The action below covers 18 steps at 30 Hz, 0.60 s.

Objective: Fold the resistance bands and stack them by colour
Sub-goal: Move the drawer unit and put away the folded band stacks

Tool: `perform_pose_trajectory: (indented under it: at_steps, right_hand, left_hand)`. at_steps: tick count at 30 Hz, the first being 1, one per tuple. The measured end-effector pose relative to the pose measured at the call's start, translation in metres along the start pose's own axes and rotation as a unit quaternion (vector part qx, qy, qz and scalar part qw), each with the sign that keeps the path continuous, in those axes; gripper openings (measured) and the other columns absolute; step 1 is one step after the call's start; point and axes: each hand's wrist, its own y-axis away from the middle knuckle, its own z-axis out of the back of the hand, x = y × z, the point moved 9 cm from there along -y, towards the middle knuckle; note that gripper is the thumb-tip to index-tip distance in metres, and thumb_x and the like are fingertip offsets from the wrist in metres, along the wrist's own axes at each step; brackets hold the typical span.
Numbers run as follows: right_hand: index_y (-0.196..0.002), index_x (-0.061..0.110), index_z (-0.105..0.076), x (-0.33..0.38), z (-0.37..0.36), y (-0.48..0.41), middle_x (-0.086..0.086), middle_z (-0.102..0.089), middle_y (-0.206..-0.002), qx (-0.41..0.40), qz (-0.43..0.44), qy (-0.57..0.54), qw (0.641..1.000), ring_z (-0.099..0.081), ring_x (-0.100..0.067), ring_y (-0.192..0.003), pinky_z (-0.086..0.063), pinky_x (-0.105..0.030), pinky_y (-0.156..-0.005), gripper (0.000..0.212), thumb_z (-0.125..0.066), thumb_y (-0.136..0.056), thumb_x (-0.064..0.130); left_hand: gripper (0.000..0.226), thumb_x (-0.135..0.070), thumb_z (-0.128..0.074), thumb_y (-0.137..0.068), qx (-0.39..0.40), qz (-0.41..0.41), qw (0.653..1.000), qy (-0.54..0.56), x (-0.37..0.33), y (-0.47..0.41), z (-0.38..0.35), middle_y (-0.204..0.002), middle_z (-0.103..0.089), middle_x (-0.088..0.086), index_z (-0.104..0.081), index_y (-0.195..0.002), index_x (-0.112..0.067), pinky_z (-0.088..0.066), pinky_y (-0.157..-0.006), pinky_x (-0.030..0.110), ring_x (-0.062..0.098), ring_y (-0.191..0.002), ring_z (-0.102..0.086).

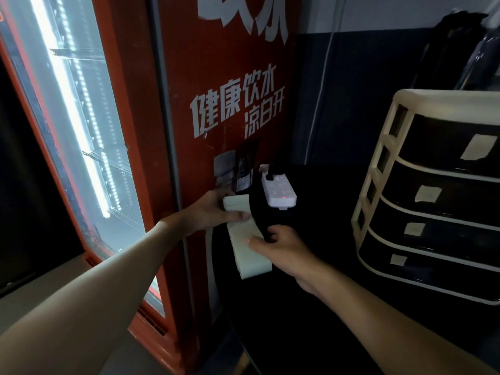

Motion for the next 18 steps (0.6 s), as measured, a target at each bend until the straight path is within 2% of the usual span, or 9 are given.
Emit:
perform_pose_trajectory:
  at_steps: [3, 6, 8, 10, 12, 16, 18]
  right_hand:
    - [-0.106, 0.018, -0.049, 0.007, 0.001, 0.005, 0.01, -0.059, -0.089, 0.015, 0.014, -0.023, 1.0, -0.06, -0.002, -0.076, -0.048, -0.007, -0.059, 0.03, -0.071, -0.087, 0.022]
    - [-0.108, 0.022, -0.037, 0.014, 0.002, 0.008, 0.011, -0.051, -0.087, 0.026, 0.026, -0.038, 0.999, -0.053, 0.001, -0.072, -0.04, -0.003, -0.048, 0.039, -0.07, -0.088, 0.018]
    - [-0.114, 0.021, -0.037, 0.017, 0.001, 0.008, 0.009, -0.053, -0.091, 0.027, 0.027, -0.034, 0.999, -0.056, -0.001, -0.076, -0.043, -0.006, -0.051, 0.044, -0.072, -0.086, 0.018]
    - [-0.124, 0.018, -0.038, 0.017, -0.002, 0.007, 0.003, -0.06, -0.099, 0.023, 0.023, -0.031, 0.999, -0.063, -0.008, -0.086, -0.051, -0.014, -0.064, 0.055, -0.074, -0.083, 0.018]
    - [-0.129, 0.018, -0.036, 0.014, -0.006, 0.004, -0.003, -0.063, -0.11, 0.028, 0.013, -0.042, 0.999, -0.065, -0.016, -0.097, -0.055, -0.026, -0.078, 0.064, -0.076, -0.08, 0.018]
    - [-0.116, 0.018, -0.047, 0.016, -0.012, 0.002, -0.002, -0.067, -0.109, 0.043, 0.001, -0.054, 0.998, -0.067, -0.017, -0.099, -0.056, -0.036, -0.09, 0.054, -0.079, -0.073, 0.018]
    - [-0.113, 0.02, -0.049, 0.018, -0.015, 0.003, -0.002, -0.067, -0.109, 0.049, -0.002, -0.055, 0.997, -0.066, -0.016, -0.1, -0.055, -0.034, -0.09, 0.049, -0.079, -0.074, 0.016]
  left_hand:
    - [0.047, -0.009, -0.083, -0.077, 0.016, 0.009, 1.0, 0.016, -0.003, 0.002, 0.001, -0.099, -0.068, 0.009, -0.059, -0.116, 0.002, -0.055, -0.075, 0.025, 0.015, -0.087, -0.066]
    - [0.049, -0.009, -0.082, -0.078, 0.046, 0.021, 0.998, 0.042, -0.002, 0.006, -0.001, -0.108, -0.07, 0.013, -0.058, -0.121, -0.005, -0.059, -0.079, 0.027, 0.018, -0.095, -0.07]
    - [0.051, -0.007, -0.08, -0.079, 0.058, 0.032, 0.995, 0.077, 0.001, 0.009, -0.003, -0.113, -0.07, 0.015, -0.057, -0.124, -0.006, -0.059, -0.081, 0.03, 0.022, -0.1, -0.07]
    - [0.048, -0.003, -0.077, -0.08, 0.067, 0.04, 0.991, 0.108, 0.002, 0.011, -0.006, -0.109, -0.071, 0.011, -0.057, -0.124, -0.009, -0.058, -0.074, 0.026, 0.019, -0.097, -0.07]
    - [0.044, 0.001, -0.074, -0.081, 0.08, 0.04, 0.986, 0.141, 0.0, 0.014, -0.009, -0.108, -0.073, 0.009, -0.06, -0.122, -0.009, -0.057, -0.075, 0.024, 0.02, -0.098, -0.07]
    - [0.048, 0.003, -0.075, -0.08, 0.081, 0.036, 0.98, 0.179, -0.002, 0.018, -0.008, -0.116, -0.071, 0.015, -0.061, -0.125, -0.006, -0.058, -0.083, 0.029, 0.027, -0.108, -0.068]
    - [0.051, 0.002, -0.076, -0.079, 0.083, 0.035, 0.978, 0.187, -0.003, 0.02, -0.007, -0.118, -0.07, 0.015, -0.06, -0.126, -0.007, -0.057, -0.085, 0.031, 0.027, -0.109, -0.068]
